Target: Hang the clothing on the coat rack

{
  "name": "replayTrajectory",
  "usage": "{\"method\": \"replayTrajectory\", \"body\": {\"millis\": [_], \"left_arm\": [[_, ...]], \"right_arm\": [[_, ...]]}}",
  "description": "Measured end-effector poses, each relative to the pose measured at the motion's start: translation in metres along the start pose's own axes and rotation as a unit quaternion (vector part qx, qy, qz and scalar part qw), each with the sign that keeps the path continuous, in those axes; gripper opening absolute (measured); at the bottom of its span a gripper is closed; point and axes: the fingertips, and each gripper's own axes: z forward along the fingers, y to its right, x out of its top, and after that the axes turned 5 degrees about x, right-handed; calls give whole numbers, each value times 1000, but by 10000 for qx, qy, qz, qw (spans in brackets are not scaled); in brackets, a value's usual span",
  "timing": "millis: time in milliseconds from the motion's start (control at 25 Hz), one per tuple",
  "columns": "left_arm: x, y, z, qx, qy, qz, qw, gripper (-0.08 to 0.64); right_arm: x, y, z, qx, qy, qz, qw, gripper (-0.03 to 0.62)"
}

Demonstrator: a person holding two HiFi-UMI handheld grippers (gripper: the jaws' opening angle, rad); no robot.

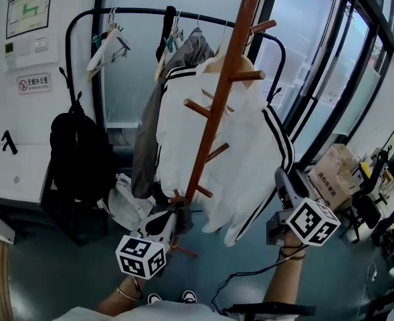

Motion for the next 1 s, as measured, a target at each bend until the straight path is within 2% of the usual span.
{"method": "replayTrajectory", "body": {"millis": [320,560,720,1000], "left_arm": [[0,6,11,-142,15,-33,9999,8],[-2,8,14,-154,23,-66,9999,8],[1,0,13,-62,105,-155,9998,8],[-7,-10,10,87,87,-335,9994,8]], "right_arm": [[-89,-7,-8,-307,-638,282,9971,207],[-160,-34,0,-91,-1374,381,9897,187],[-187,-50,10,-11,-1520,390,9876,163],[-212,-62,14,-68,-1573,416,9867,70]]}}
